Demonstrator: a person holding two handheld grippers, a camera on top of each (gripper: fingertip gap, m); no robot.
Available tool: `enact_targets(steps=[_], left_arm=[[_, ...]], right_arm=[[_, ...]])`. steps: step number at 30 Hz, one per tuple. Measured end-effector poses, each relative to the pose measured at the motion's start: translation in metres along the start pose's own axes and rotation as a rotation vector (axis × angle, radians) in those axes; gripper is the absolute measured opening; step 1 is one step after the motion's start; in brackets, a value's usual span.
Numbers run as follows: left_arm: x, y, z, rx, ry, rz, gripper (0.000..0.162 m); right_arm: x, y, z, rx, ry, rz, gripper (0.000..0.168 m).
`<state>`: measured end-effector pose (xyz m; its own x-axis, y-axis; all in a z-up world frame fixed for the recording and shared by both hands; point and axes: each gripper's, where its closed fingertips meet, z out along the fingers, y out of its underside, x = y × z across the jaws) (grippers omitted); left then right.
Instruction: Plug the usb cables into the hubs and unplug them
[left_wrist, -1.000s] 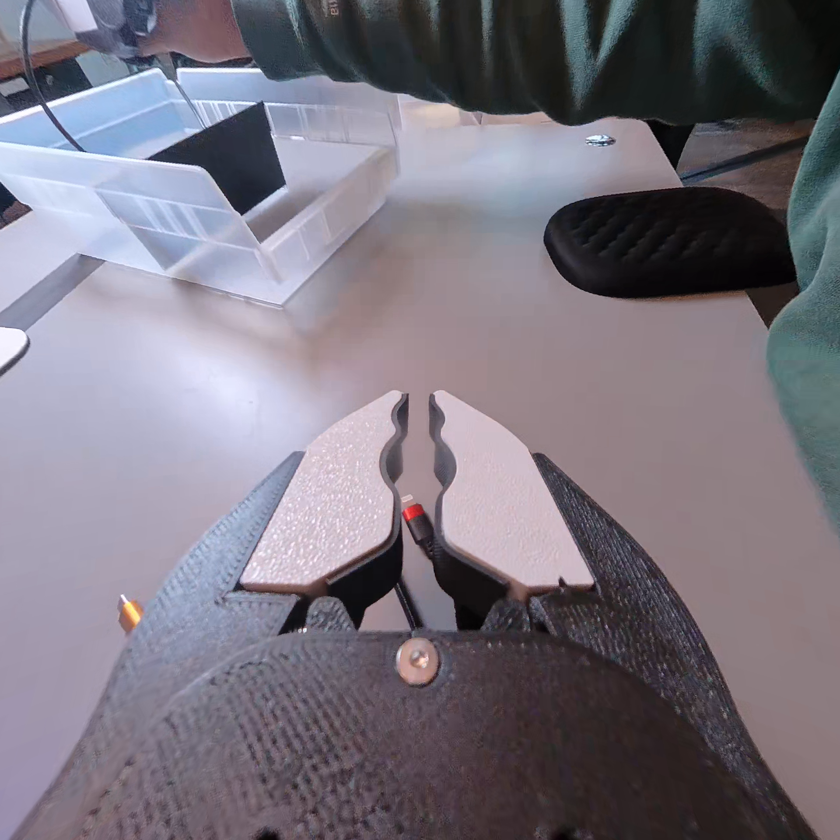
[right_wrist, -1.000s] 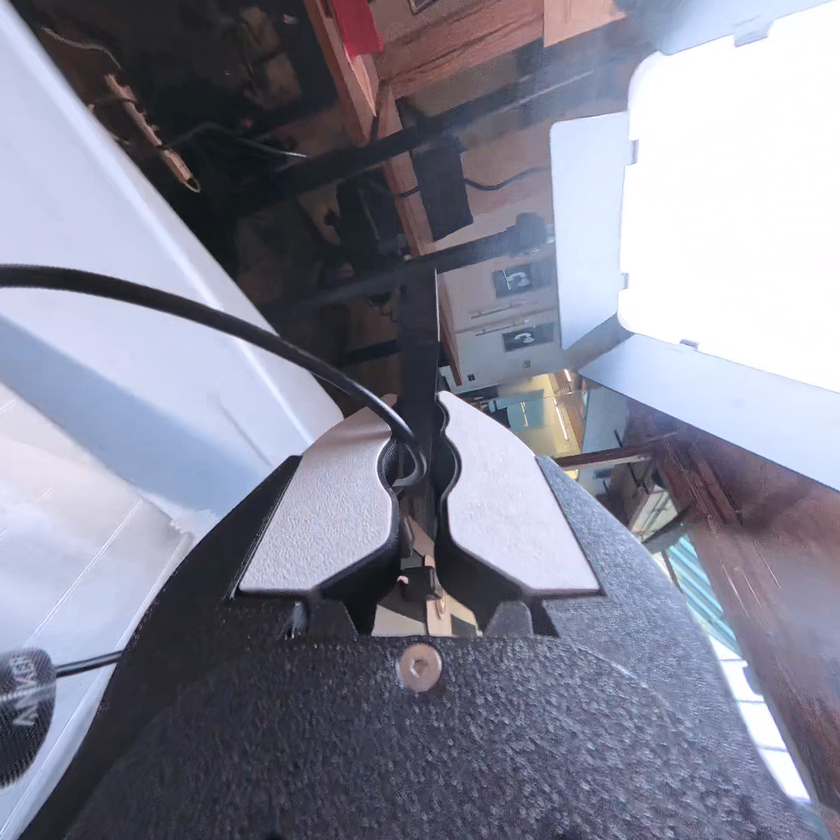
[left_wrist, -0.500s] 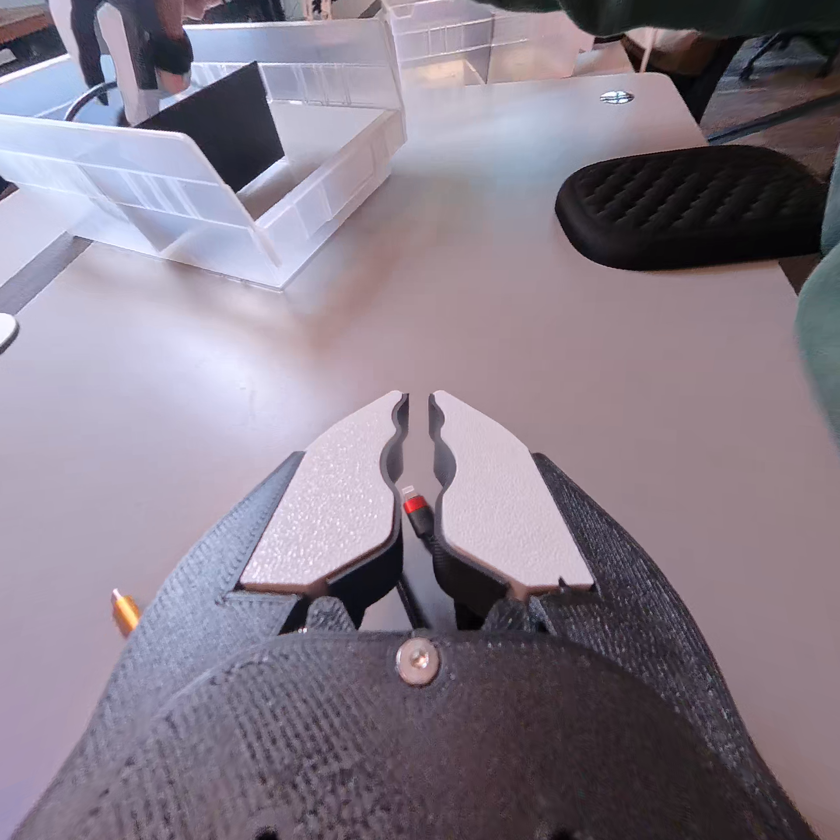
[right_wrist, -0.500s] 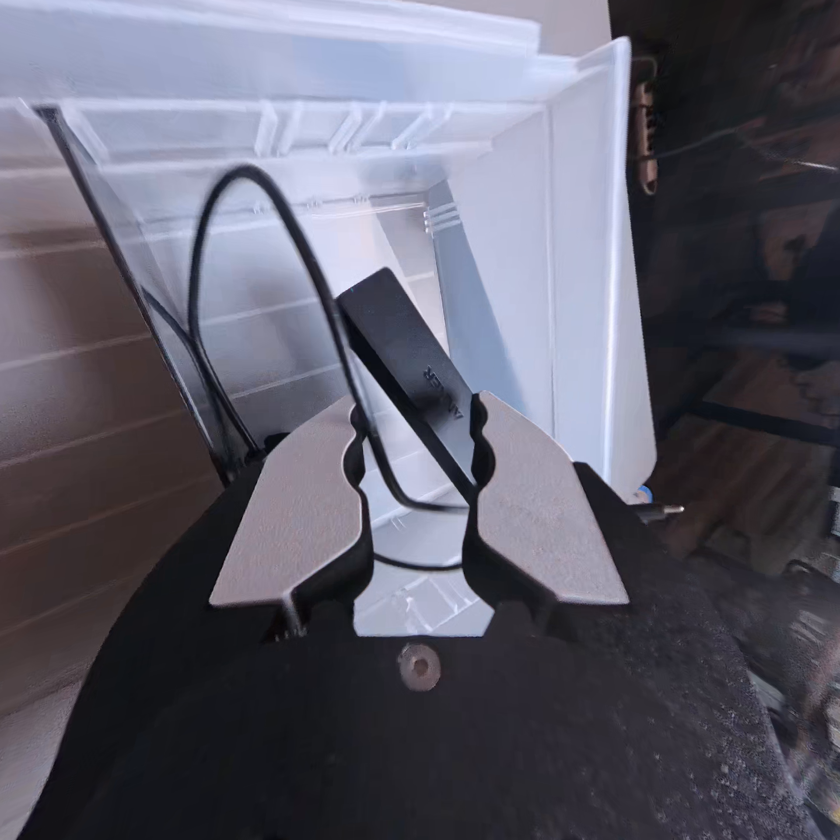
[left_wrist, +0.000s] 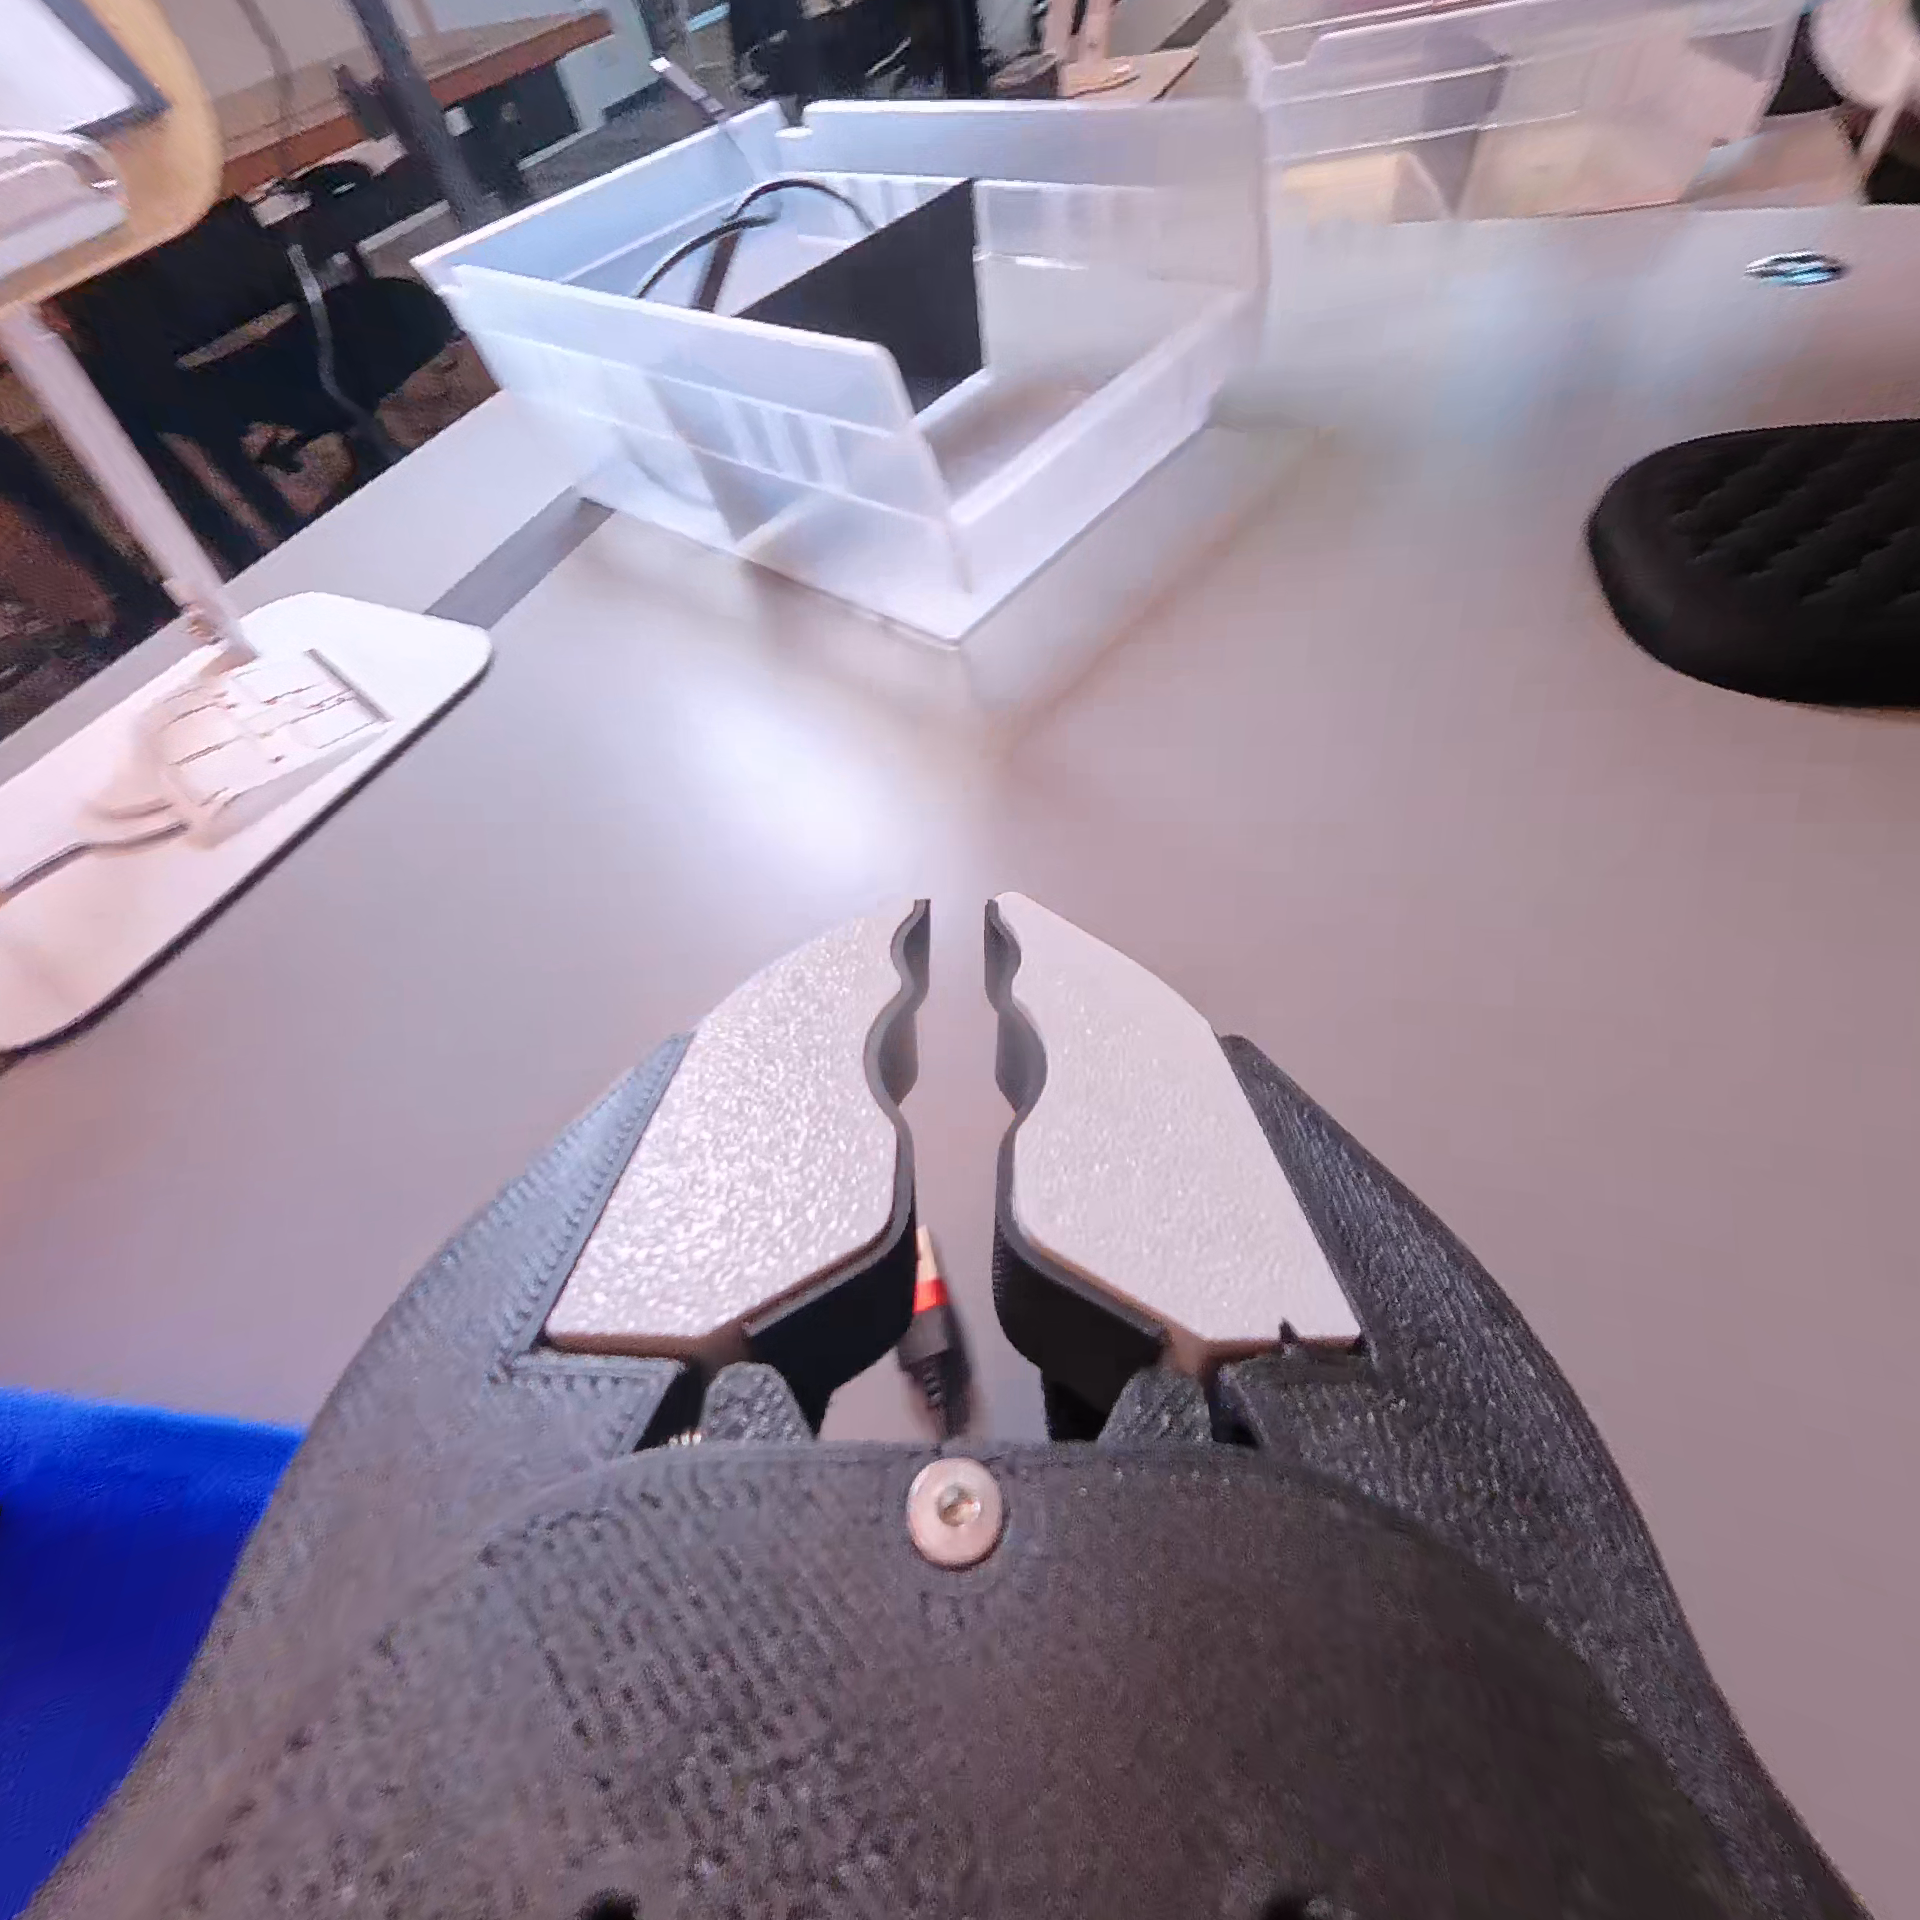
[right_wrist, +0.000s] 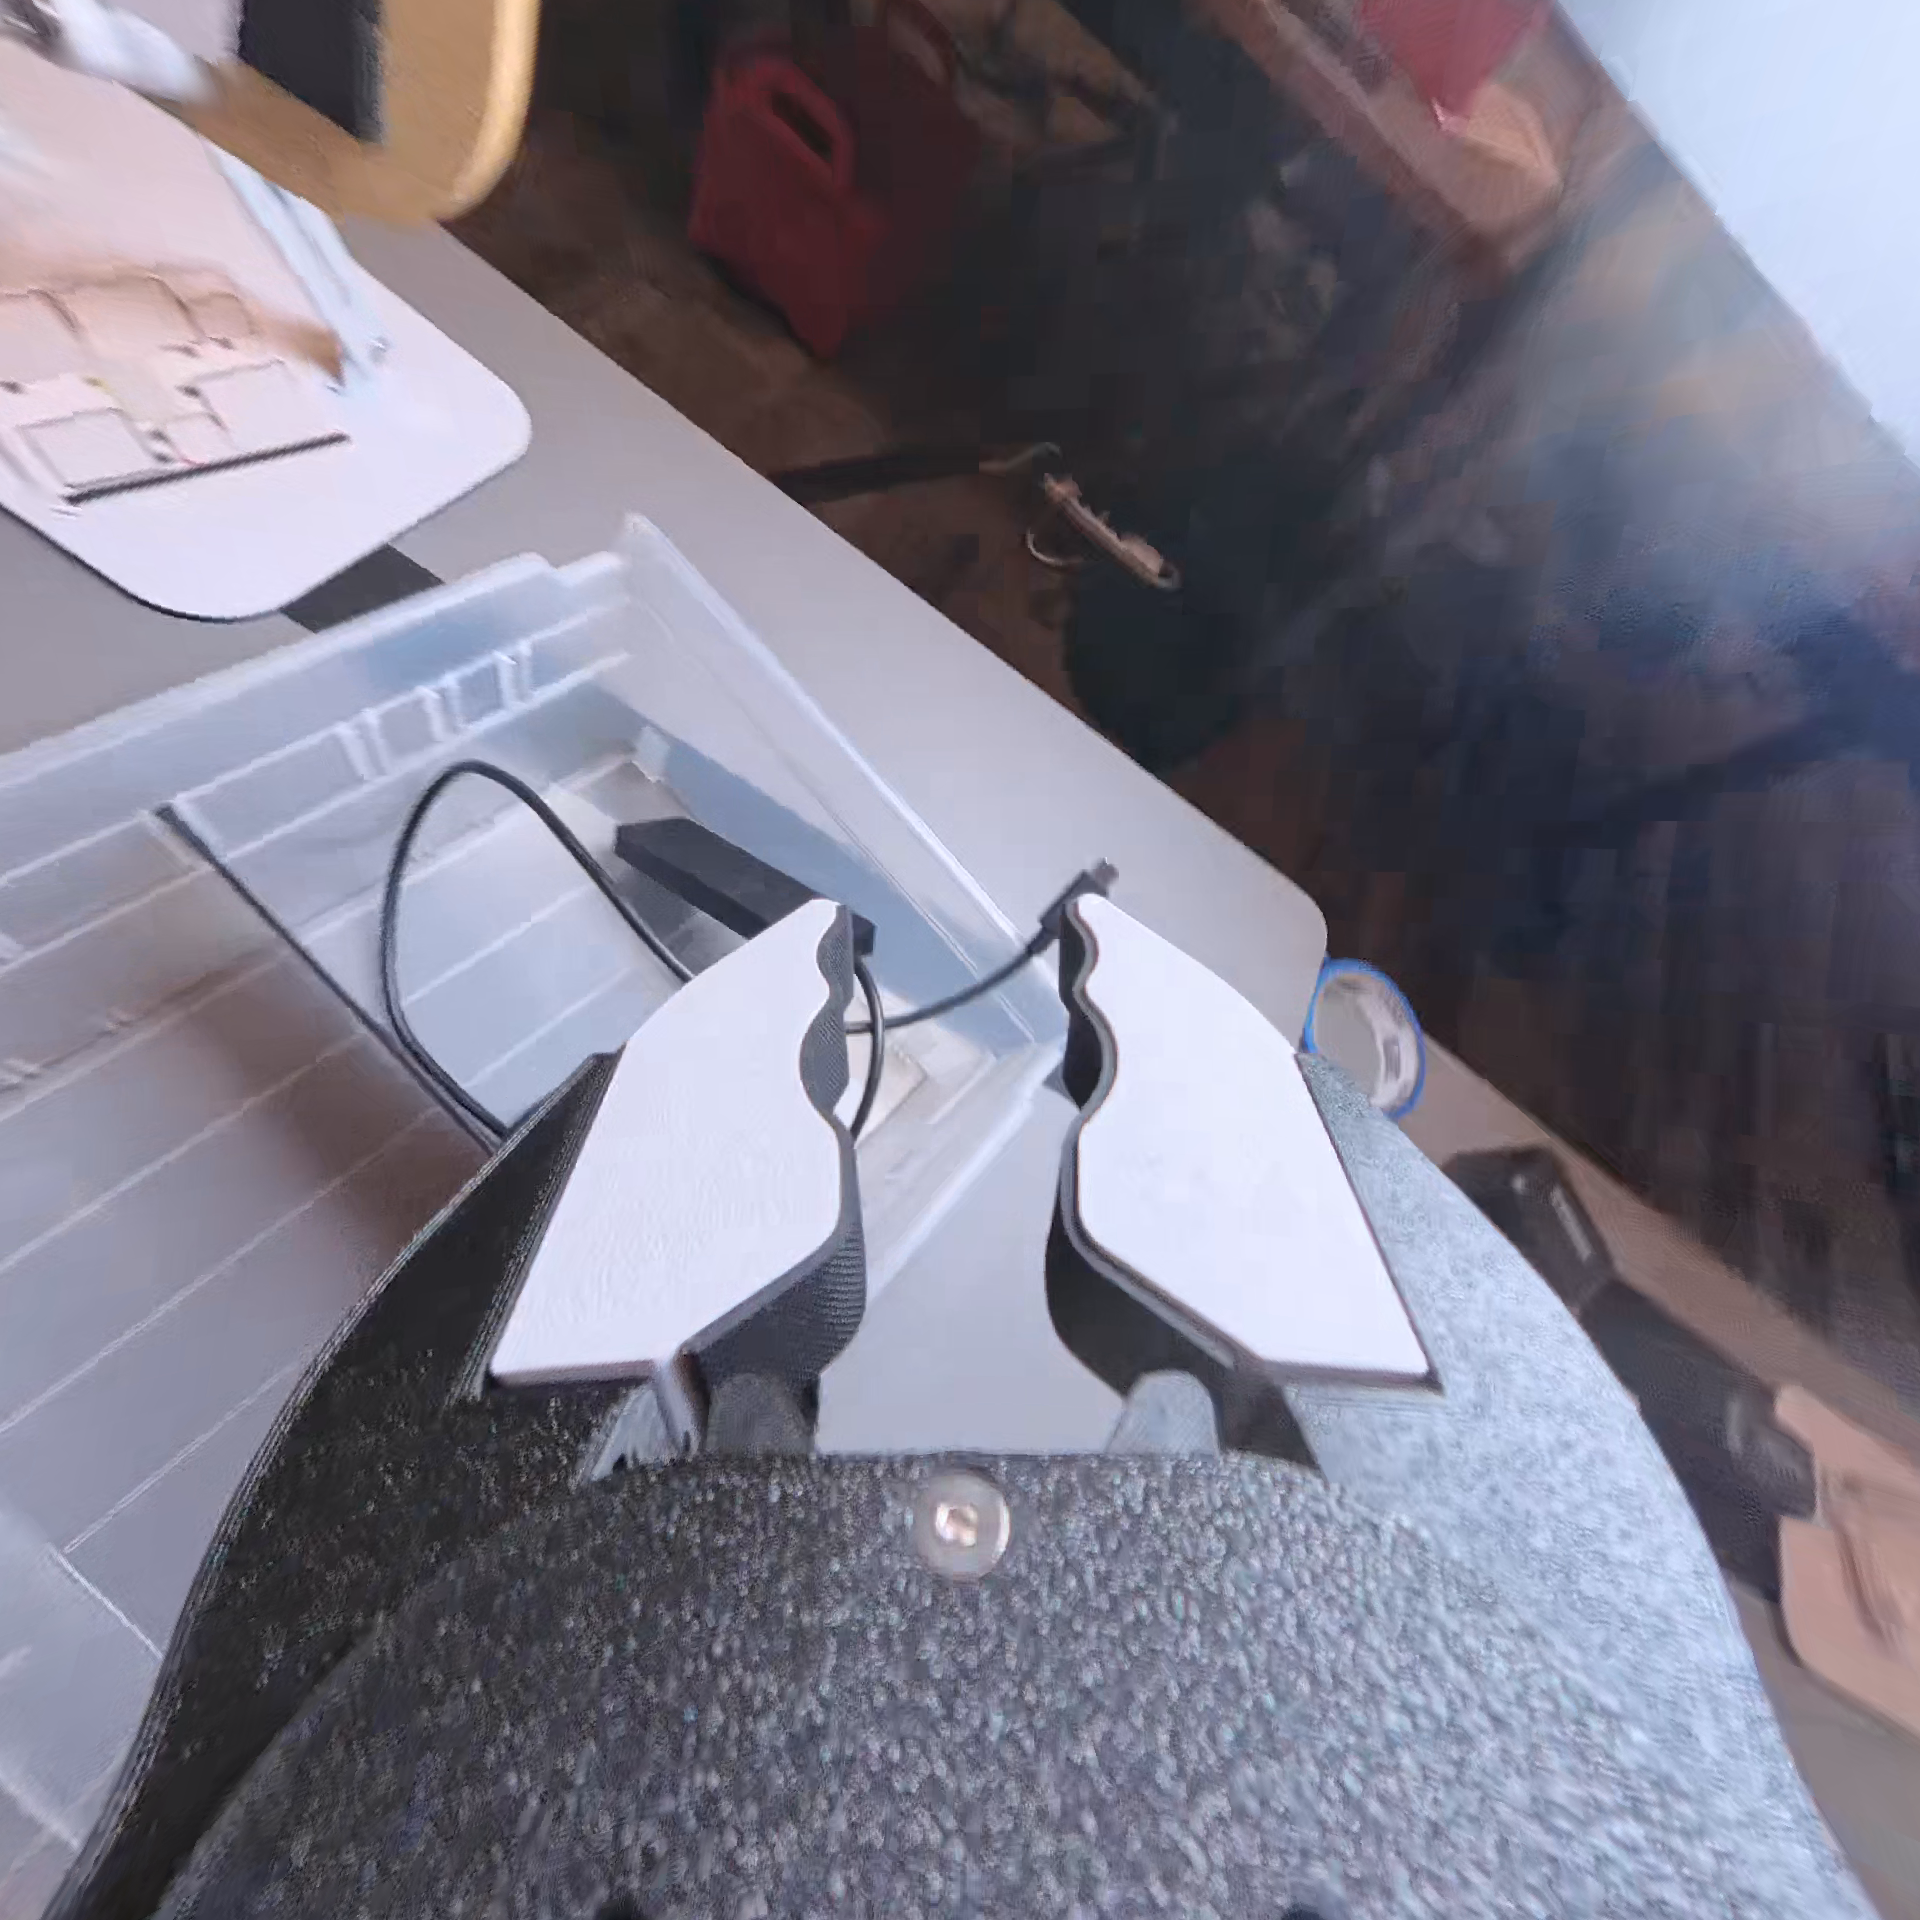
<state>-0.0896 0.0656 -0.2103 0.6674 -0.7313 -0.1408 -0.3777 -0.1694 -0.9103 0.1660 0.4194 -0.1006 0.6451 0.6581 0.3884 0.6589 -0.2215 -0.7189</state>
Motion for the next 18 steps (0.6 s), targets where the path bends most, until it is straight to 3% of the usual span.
enact_targets(steps=[4, 8, 10, 11, 12, 15, 18], left_arm=[[-0.02, 0.003, -0.008, -0.02, -0.075, -0.009, 0.01], [-0.021, 0.007, -0.009, -0.036, -0.089, -0.003, 0.01], [-0.02, 0.011, -0.008, -0.052, -0.092, 0.017, 0.01], [-0.02, 0.012, -0.008, -0.058, -0.093, 0.026, 0.01], [-0.021, 0.013, -0.009, -0.063, -0.093, 0.034, 0.01], [-0.024, 0.016, -0.009, -0.066, -0.088, 0.036, 0.01], [-0.026, 0.02, -0.005, -0.077, -0.072, 0.03, 0.009]], right_arm=[[0.015, 0.041, 0.036, -0.155, 0.082, 0.083, 0.041], [0.029, 0.057, 0.078, -0.255, 0.144, 0.059, 0.049], [0.026, 0.058, 0.091, -0.274, 0.092, 0.059, 0.036], [0.023, 0.055, 0.093, -0.265, 0.068, 0.053, 0.022], [0.024, 0.052, 0.092, -0.252, 0.088, 0.02, 0.009], [0.004, 0.052, 0.082, -0.294, 0.086, -0.252, 0.007], [-0.03, 0.08, 0.083, -0.44, -0.03, -0.461, 0.007]])
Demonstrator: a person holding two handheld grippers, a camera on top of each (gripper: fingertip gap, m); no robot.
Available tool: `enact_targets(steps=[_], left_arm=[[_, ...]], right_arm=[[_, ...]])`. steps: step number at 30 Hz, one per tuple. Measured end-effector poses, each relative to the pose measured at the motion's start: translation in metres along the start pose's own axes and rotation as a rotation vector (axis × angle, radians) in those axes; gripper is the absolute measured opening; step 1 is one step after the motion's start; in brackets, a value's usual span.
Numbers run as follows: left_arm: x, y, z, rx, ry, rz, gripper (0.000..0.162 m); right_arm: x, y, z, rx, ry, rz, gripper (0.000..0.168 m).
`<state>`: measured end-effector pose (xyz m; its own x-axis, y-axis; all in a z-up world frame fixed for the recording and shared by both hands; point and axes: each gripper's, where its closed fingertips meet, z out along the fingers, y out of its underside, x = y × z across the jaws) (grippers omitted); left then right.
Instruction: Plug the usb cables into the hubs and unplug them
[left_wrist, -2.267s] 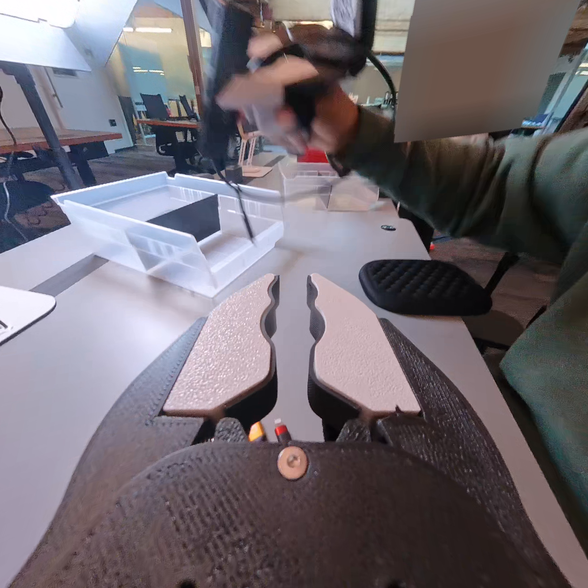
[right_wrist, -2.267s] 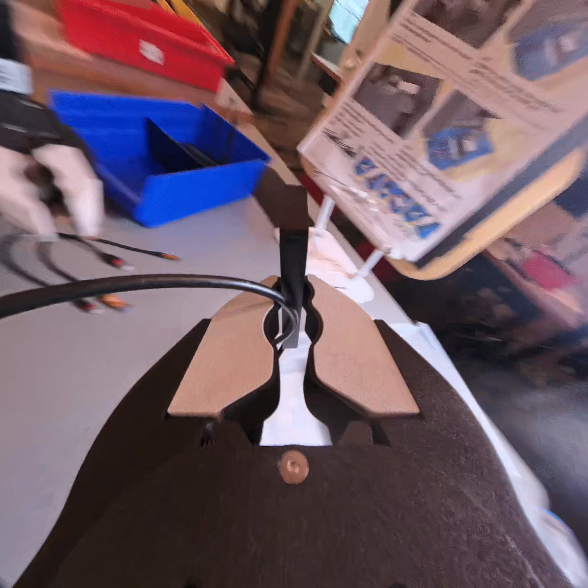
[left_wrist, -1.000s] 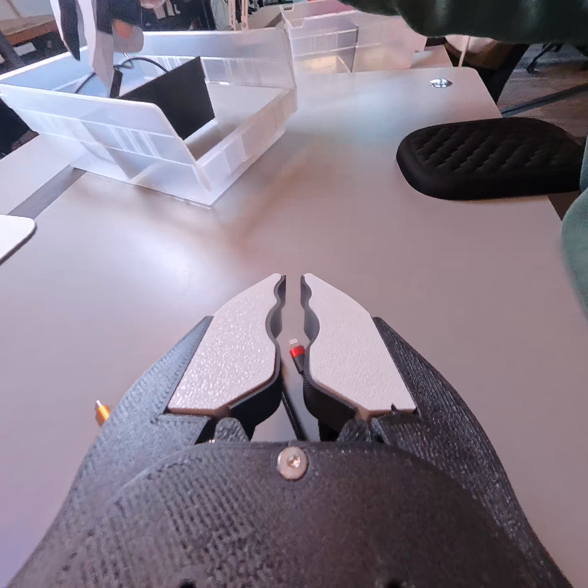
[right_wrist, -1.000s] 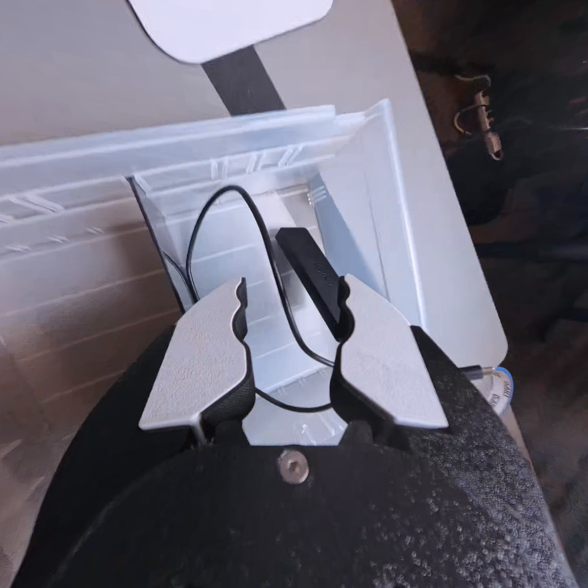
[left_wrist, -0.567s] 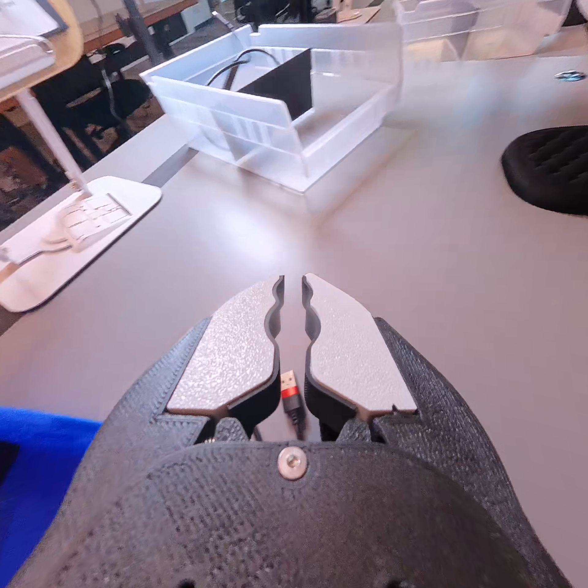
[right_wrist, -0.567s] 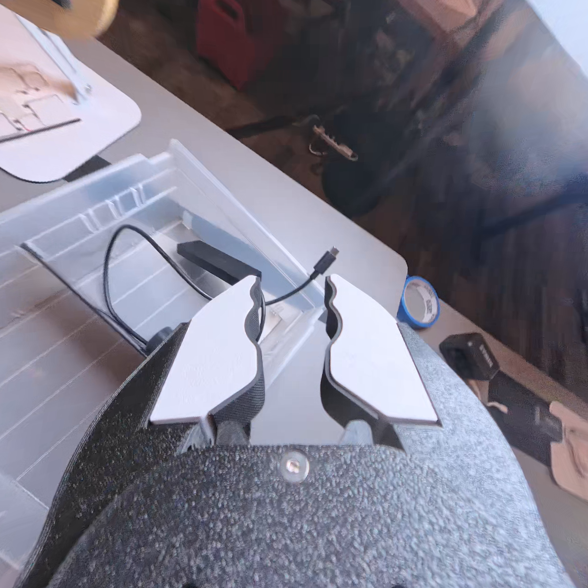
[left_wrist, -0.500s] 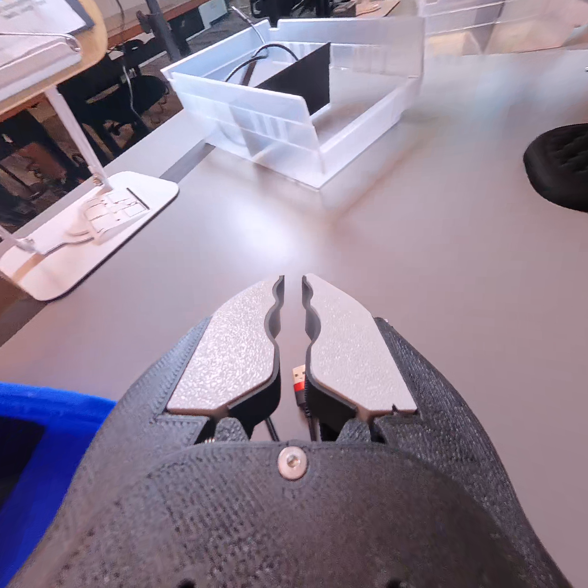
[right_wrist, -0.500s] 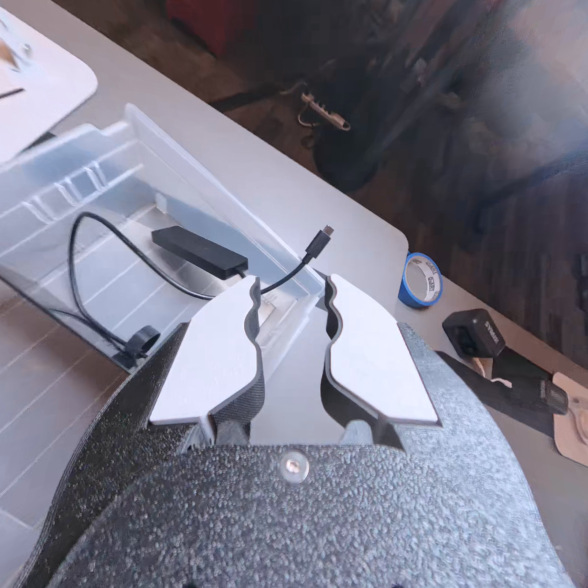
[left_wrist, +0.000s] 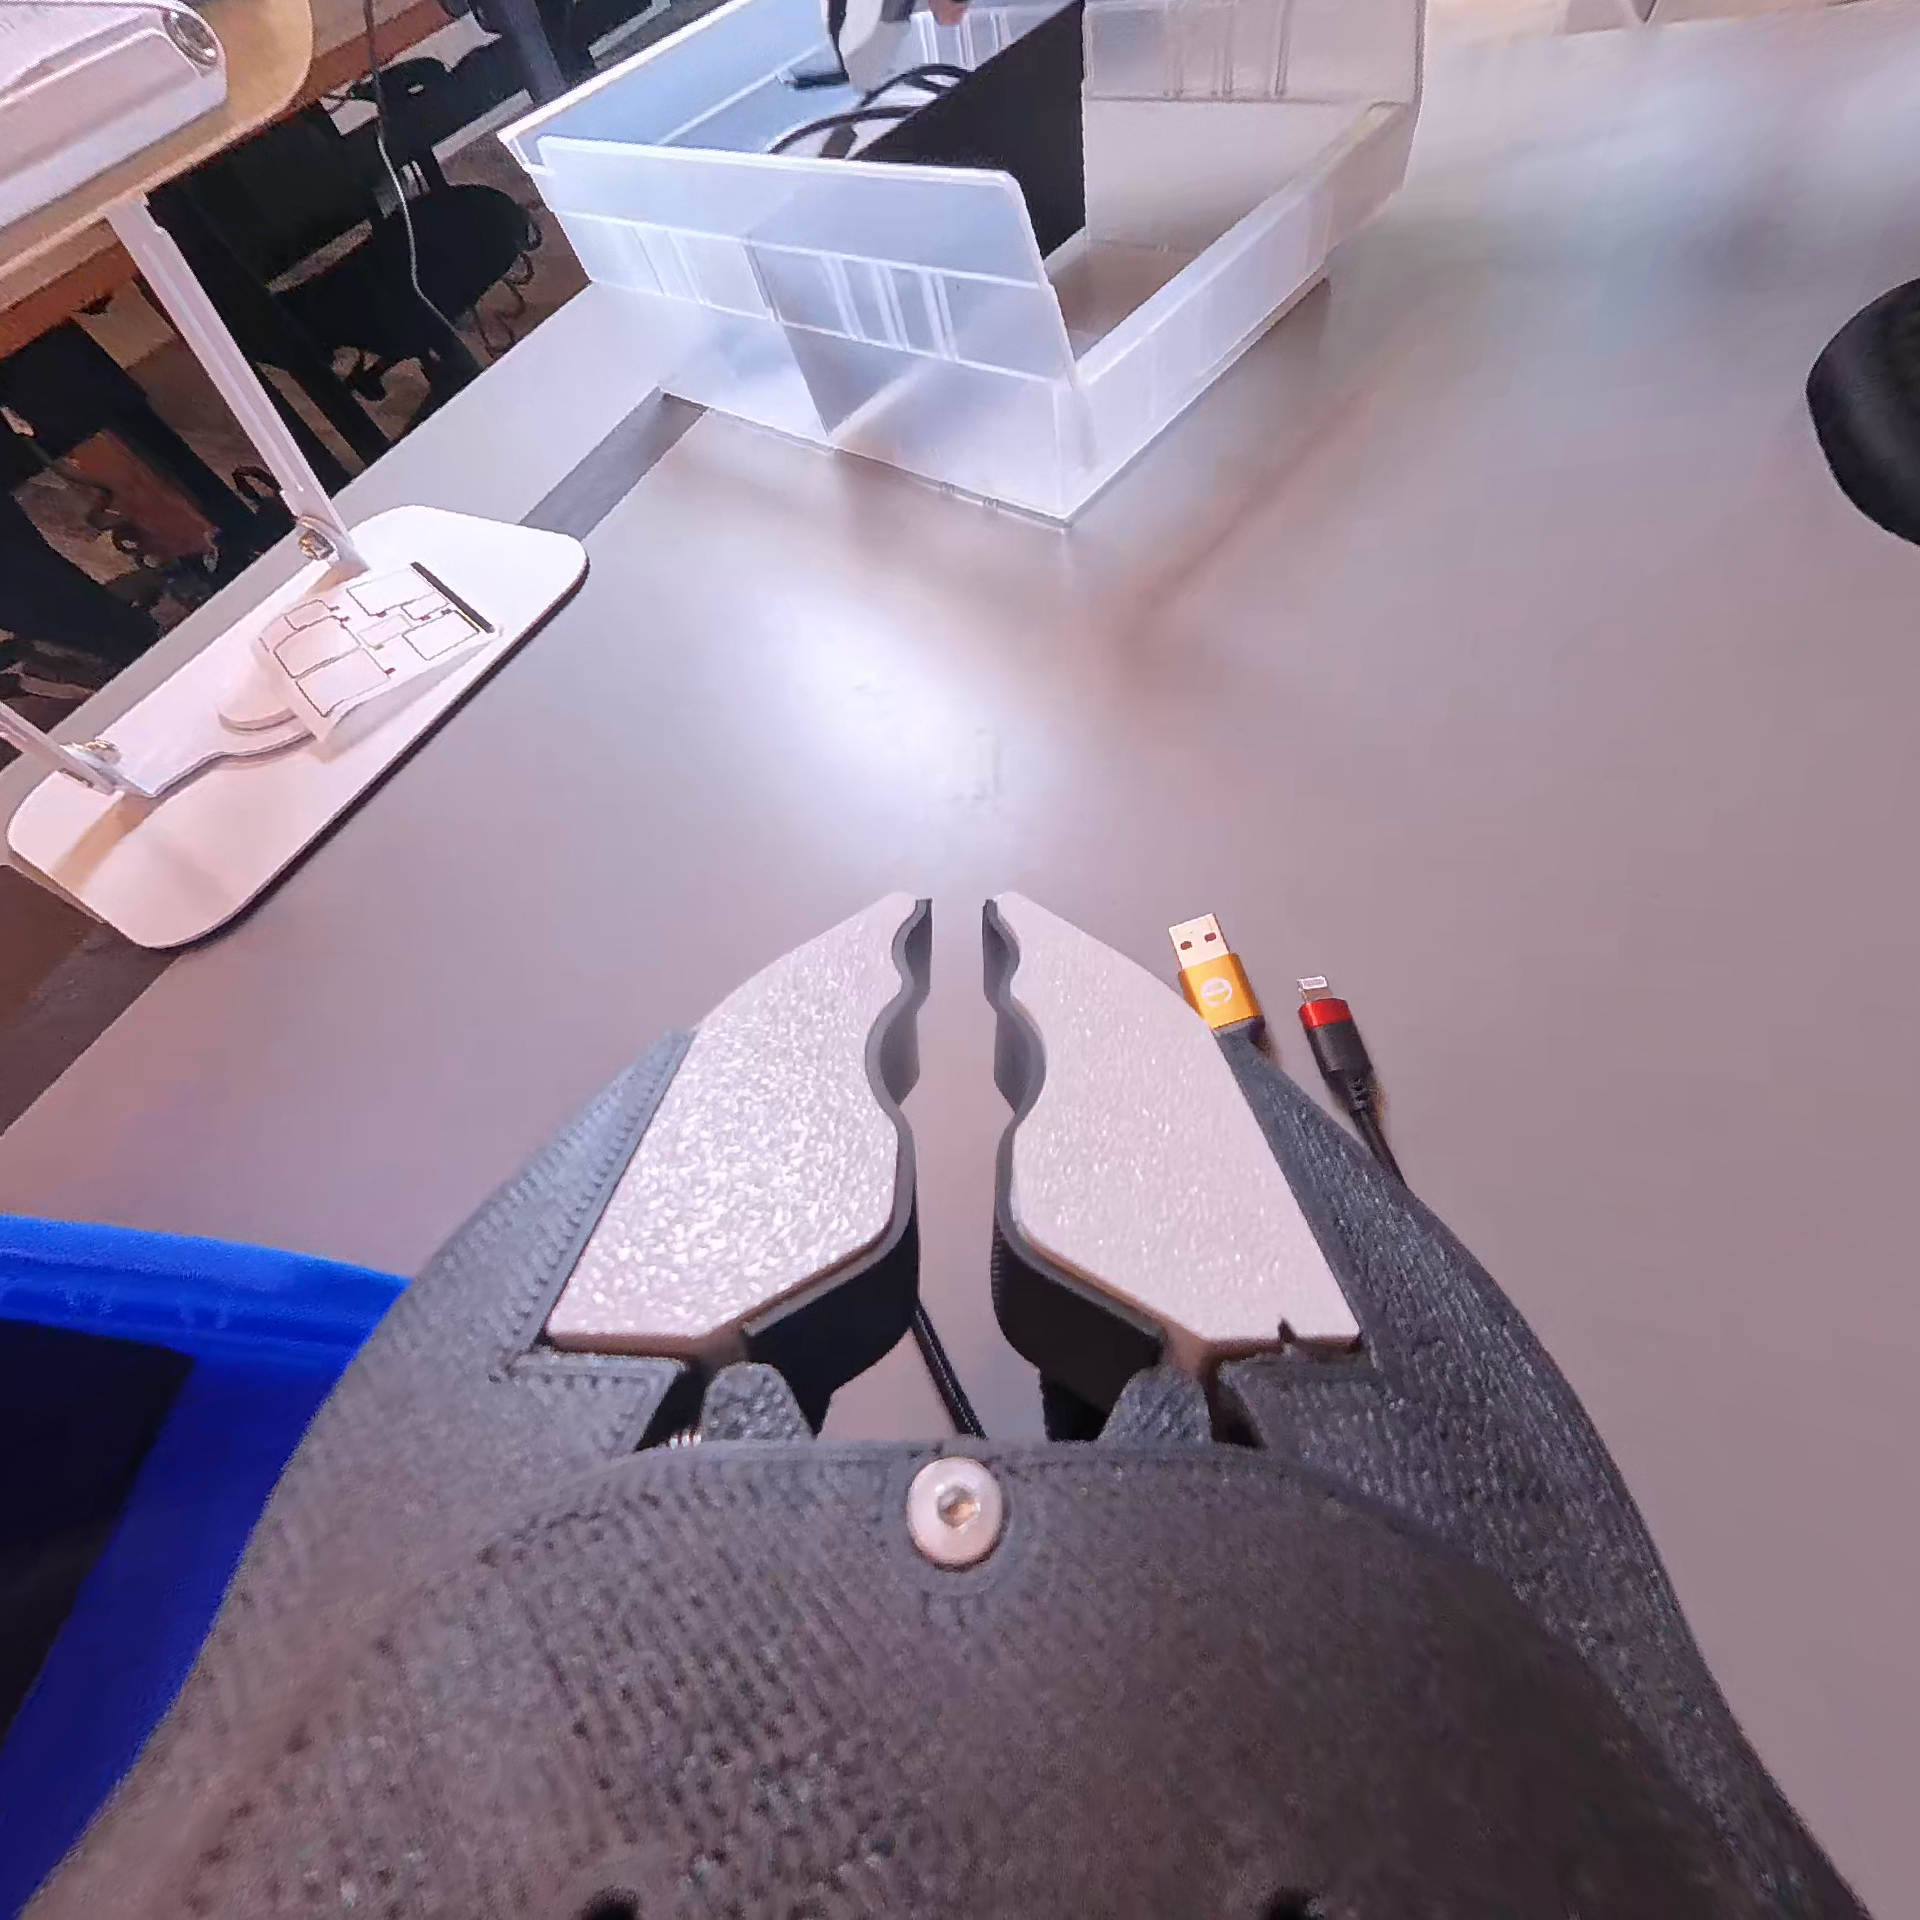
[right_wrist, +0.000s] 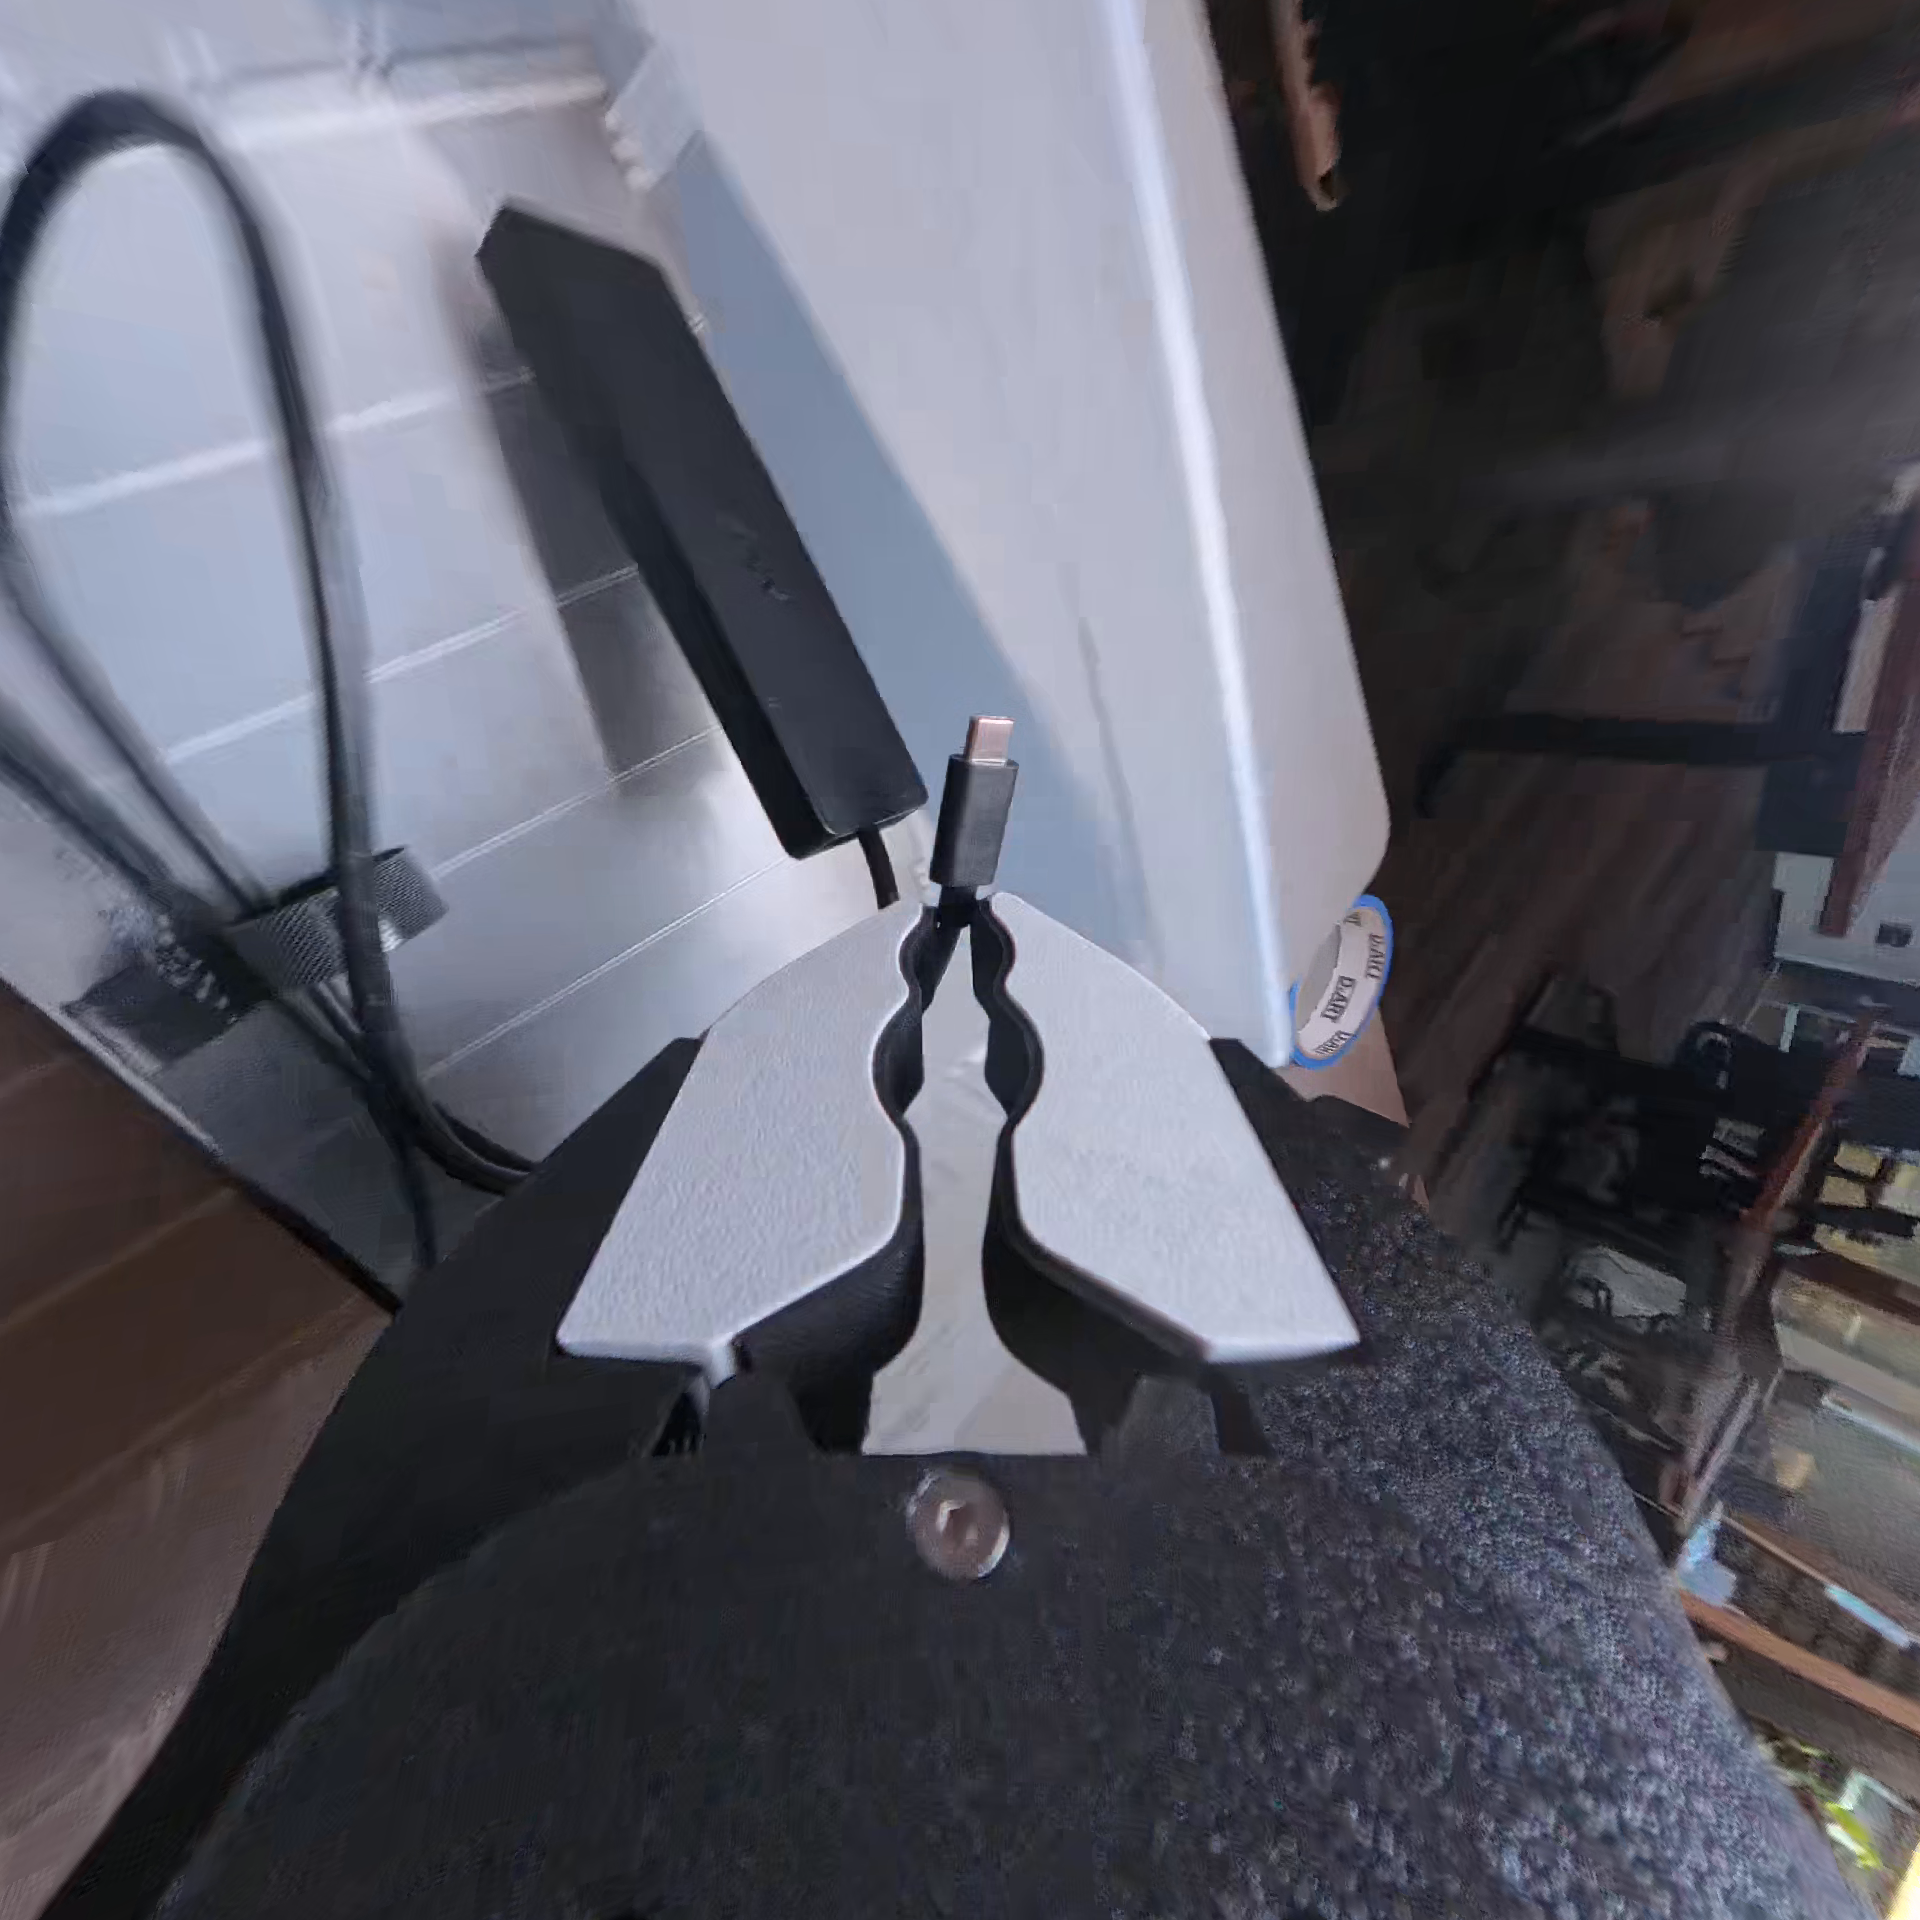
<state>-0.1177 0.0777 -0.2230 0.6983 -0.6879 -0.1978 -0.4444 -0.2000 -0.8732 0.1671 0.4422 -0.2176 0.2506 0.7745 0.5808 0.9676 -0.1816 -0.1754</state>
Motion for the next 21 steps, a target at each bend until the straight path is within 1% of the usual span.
enact_targets(steps=[2, 4, 6, 8, 11, 14, 17, 19, 21], left_arm=[[0.0, 0.004, 0.003, -0.016, 0.004, 0.005, 0.01], [-0.002, 0.009, 0.003, -0.045, -0.015, 0.014, 0.01], [-0.006, 0.013, 0.0, -0.077, -0.046, 0.029, 0.013], [-0.011, 0.015, -0.004, -0.104, -0.065, 0.029, 0.016], [-0.019, 0.017, -0.011, -0.133, -0.081, 0.017, 0.021], [-0.02, 0.033, -0.019, -0.241, -0.057, -0.014, 0.032], [-0.017, 0.048, -0.023, -0.314, -0.03, -0.075, 0.03], [-0.016, 0.062, -0.027, -0.395, -0.021, -0.096, 0.028], [-0.016, 0.073, -0.028, -0.453, -0.03, -0.106, 0.025]], right_arm=[[-0.015, 0.011, 0.011, -0.113, -0.05, -0.082, 0.007], [-0.011, 0.013, 0.018, -0.158, -0.002, -0.143, 0.007], [-0.009, 0.007, 0.015, -0.144, -0.005, -0.143, 0.013], [-0.001, -0.004, -0.001, -0.081, 0.015, -0.098, 0.023], [0.012, -0.023, -0.04, 0.062, 0.077, -0.018, 0.034], [0.001, -0.05, -0.094, 0.285, 0.101, 0.04, 0.035], [-0.036, -0.069, -0.148, 0.476, 0.097, 0.042, 0.034], [-0.072, -0.078, -0.177, 0.583, 0.051, 0.036, 0.032], [-0.113, -0.081, -0.197, 0.656, -0.018, 0.027, 0.031]])
